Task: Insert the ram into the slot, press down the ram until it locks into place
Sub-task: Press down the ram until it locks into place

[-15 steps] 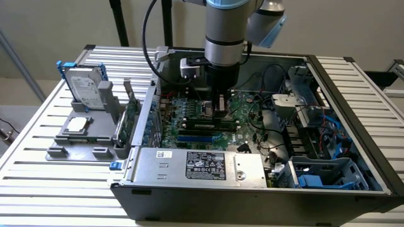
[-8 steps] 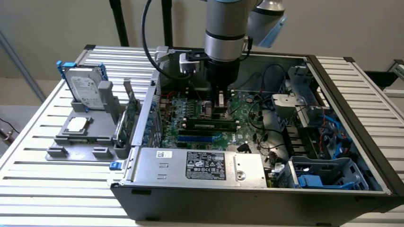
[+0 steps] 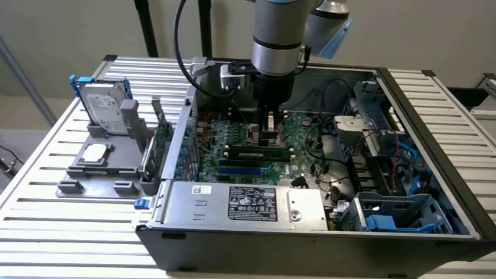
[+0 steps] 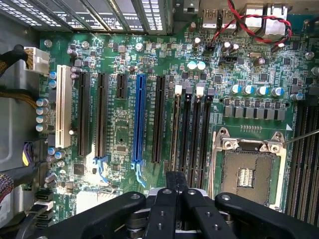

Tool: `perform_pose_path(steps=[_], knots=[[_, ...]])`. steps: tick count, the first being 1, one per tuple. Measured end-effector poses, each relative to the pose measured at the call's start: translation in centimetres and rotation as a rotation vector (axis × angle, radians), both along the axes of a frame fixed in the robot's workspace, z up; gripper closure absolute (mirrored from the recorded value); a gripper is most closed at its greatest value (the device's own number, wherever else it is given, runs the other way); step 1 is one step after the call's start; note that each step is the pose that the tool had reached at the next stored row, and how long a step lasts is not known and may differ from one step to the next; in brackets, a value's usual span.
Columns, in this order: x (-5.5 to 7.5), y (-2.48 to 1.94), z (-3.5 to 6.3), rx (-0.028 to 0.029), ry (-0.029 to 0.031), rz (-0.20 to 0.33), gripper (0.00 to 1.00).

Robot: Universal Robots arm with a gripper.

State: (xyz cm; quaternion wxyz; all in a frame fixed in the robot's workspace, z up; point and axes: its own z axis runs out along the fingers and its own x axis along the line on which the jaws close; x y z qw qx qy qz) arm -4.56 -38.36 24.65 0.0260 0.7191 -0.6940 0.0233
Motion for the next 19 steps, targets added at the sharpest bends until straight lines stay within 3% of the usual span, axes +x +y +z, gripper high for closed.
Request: perform_pose_path(steps=[10, 19], knots=[[0.00, 0.00, -0.04, 0.0002, -0.0001, 0.000, 0.89], [0.00, 0.15, -0.97, -0.0001, 0.0000, -0.003, 0.89]])
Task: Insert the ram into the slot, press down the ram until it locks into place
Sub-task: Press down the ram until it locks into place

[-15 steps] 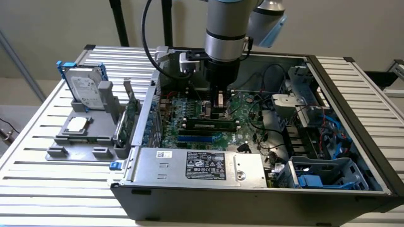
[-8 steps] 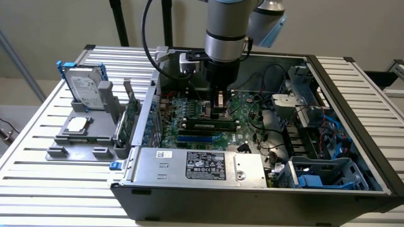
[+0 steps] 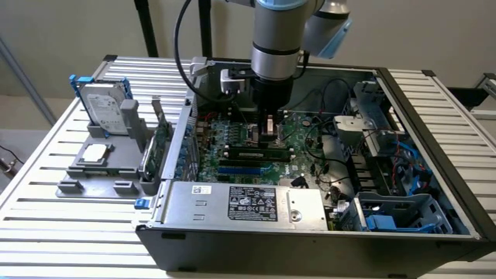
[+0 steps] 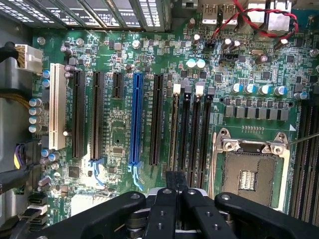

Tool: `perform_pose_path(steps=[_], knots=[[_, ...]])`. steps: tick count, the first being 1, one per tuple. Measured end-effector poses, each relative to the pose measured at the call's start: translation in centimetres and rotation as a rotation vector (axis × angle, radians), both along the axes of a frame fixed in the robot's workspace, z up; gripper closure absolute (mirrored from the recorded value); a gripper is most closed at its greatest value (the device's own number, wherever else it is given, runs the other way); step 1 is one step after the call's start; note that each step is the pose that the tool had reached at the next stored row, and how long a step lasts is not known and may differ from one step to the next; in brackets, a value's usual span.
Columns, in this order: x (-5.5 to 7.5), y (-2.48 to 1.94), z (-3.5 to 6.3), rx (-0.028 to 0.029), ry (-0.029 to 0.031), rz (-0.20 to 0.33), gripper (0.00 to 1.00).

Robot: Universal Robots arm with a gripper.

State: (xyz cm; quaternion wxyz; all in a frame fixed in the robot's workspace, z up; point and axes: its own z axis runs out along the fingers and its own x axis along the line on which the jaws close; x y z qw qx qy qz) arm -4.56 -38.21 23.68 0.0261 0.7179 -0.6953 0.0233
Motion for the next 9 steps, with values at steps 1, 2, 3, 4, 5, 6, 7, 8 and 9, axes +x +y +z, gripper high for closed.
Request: perform_pose_path(steps=[1, 2, 3, 4, 5, 6, 7, 8, 9], knots=[[0.00, 0.00, -0.04, -0.0004, 0.0000, -0.001, 0.89], [0.00, 0.00, -0.08, -0.0008, 0.0000, -0.001, 0.89], [0.00, 0.00, -0.14, -0.0011, 0.0000, -0.002, 0.89], [-0.01, 0.00, -0.20, -0.0014, 0.0001, -0.003, 0.89], [-0.02, 0.00, -0.28, -0.0015, 0.0000, -0.004, 0.89], [-0.03, 0.00, -0.36, -0.0016, 0.0000, -0.006, 0.89], [-0.03, 0.00, -0.44, -0.0018, 0.0000, -0.007, 0.89], [-0.03, 0.00, -0.52, -0.0020, 0.0000, -0.008, 0.89], [-0.03, 0.00, -0.62, -0.0021, 0.0000, -0.009, 0.89]])
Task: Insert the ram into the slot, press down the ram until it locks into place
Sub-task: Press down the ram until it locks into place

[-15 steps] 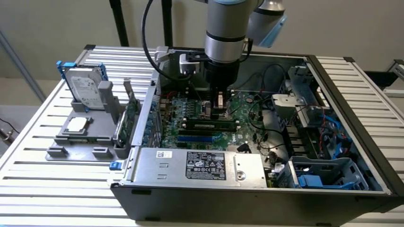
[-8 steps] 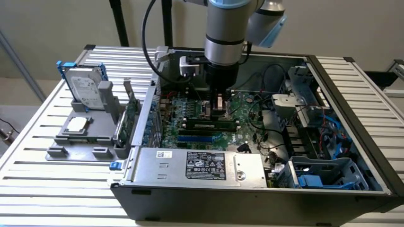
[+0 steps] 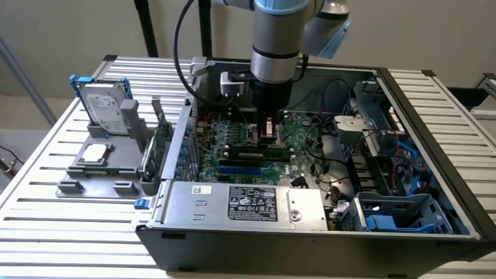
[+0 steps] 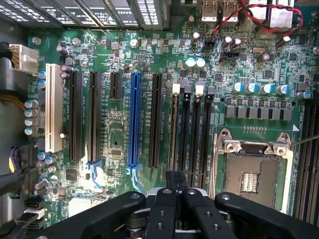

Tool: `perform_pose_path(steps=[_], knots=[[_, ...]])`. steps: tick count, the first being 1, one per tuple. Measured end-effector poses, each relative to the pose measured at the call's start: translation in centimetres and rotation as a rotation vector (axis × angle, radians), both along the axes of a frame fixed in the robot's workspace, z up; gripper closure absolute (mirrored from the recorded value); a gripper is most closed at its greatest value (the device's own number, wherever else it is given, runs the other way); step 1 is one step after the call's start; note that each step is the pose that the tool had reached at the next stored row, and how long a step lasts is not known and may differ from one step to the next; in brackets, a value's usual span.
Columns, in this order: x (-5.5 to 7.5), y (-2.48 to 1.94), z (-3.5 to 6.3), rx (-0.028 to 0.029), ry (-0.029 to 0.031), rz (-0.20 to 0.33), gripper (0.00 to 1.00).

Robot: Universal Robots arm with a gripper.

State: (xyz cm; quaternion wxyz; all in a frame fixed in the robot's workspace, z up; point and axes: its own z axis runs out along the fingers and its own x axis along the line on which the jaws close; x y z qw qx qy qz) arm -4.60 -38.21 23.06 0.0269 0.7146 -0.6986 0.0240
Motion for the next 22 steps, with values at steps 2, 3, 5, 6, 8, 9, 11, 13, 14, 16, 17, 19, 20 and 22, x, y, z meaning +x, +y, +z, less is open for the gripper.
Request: perform_pose_path(steps=[2, 3, 5, 6, 8, 9, 11, 13, 14, 16, 17, 19, 20, 22], knots=[[0.0, -0.01, -0.21, -0.0015, 0.0005, -0.002, 0.89], [0.0, 0.00, -0.40, -0.0008, 0.0004, -0.002, 0.89], [0.0, -0.02, -0.67, -0.0019, 0.0007, -0.004, 0.89], [0.0, -0.02, -0.68, -0.0019, 0.0007, -0.004, 0.89], [0.0, 0.02, -0.25, 0.0014, 0.0006, -0.005, 0.89], [0.0, 0.01, 0.24, 0.0002, 0.0016, -0.005, 0.89], [0.0, 0.00, 1.14, -0.0003, 0.0022, -0.005, 0.89], [0.1, 0.00, 2.06, -0.0003, 0.0039, -0.005, 0.89], [0.1, 0.00, 2.50, -0.0002, 0.0047, -0.005, 0.89], [0.2, 0.00, 3.41, -0.0004, 0.0067, -0.005, 0.89], [0.3, 0.00, 3.69, -0.0003, 0.0075, -0.005, 0.89], [0.3, 0.01, 3.74, 0.0008, 0.0075, -0.005, 0.89], [0.3, 0.01, 3.74, 0.0007, 0.0075, -0.005, 0.89], [0.3, 0.01, 3.74, 0.0007, 0.0075, -0.005, 0.89]])
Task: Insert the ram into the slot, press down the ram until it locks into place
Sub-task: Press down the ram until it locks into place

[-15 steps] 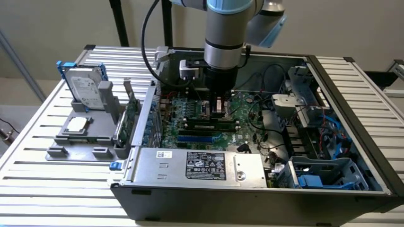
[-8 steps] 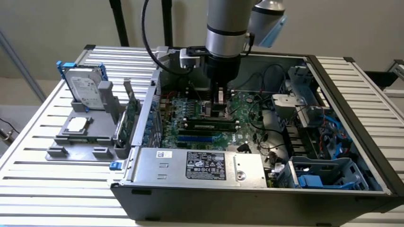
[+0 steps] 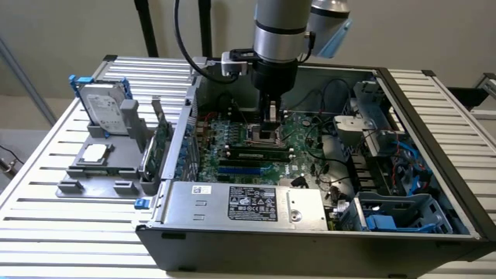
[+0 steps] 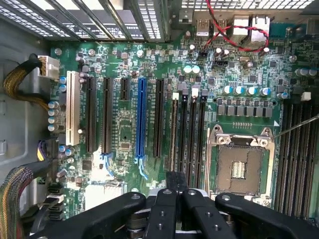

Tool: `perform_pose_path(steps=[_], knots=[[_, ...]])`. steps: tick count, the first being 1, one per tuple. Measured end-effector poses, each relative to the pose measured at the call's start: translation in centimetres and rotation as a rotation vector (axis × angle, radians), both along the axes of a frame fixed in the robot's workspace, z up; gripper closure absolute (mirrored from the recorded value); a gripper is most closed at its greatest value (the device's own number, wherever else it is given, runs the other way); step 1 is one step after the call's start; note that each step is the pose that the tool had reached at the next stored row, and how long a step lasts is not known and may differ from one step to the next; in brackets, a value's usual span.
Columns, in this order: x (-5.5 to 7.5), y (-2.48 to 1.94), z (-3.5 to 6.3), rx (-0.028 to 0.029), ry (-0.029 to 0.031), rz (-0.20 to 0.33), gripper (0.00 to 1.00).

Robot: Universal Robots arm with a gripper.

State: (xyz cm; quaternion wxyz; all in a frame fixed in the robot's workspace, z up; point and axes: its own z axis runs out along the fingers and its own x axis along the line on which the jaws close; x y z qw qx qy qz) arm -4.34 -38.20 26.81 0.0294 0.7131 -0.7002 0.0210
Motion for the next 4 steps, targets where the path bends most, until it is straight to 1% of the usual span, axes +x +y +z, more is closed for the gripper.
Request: perform_pose_path(steps=[4], knots=[[0.00, 0.00, 0.01, -0.0002, 0.0001, 0.000, 0.89]])
